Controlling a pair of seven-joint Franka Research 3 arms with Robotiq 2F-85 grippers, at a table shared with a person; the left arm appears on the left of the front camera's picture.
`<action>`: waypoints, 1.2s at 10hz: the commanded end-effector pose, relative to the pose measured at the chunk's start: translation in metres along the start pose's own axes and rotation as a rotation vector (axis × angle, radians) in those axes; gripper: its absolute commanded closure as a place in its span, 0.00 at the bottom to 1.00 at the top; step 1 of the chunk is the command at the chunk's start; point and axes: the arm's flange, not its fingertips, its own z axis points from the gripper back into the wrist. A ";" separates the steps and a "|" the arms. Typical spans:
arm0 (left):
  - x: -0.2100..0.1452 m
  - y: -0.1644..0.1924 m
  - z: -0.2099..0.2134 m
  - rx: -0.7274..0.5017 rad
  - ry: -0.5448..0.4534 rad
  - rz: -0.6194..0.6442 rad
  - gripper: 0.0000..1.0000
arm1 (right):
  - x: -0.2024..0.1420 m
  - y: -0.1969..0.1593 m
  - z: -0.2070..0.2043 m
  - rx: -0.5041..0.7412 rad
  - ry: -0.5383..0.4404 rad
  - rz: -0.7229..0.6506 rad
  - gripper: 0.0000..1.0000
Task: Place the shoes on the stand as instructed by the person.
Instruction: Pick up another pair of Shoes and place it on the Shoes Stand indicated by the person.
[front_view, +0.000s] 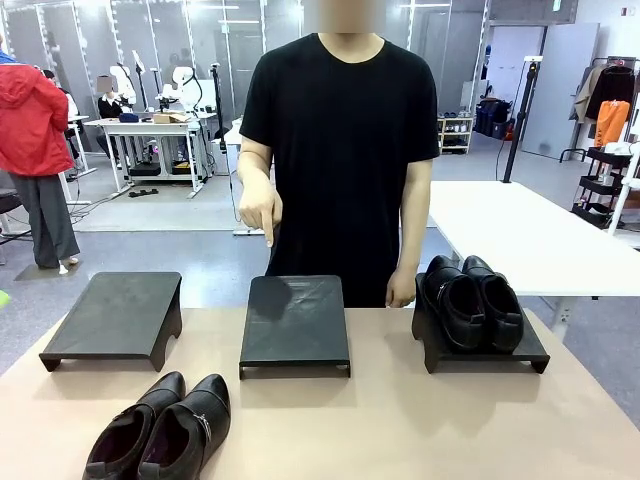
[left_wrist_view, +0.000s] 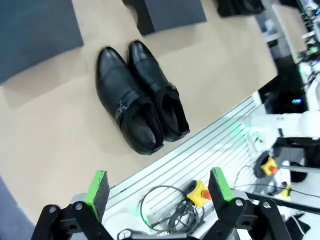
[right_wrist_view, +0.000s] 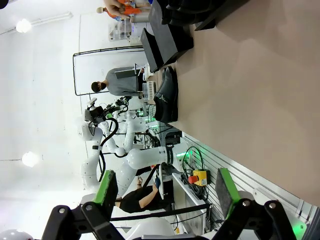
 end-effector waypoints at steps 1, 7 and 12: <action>-0.001 -0.030 -0.029 0.071 0.069 0.024 0.00 | -0.004 0.002 -0.001 -0.004 0.008 0.000 0.00; -0.029 -0.083 -0.135 0.217 0.137 0.251 0.00 | -0.004 0.002 -0.001 -0.004 0.008 0.000 0.00; -0.047 -0.083 -0.178 0.285 0.169 0.289 0.00 | -0.004 0.002 -0.001 -0.004 0.008 0.000 0.00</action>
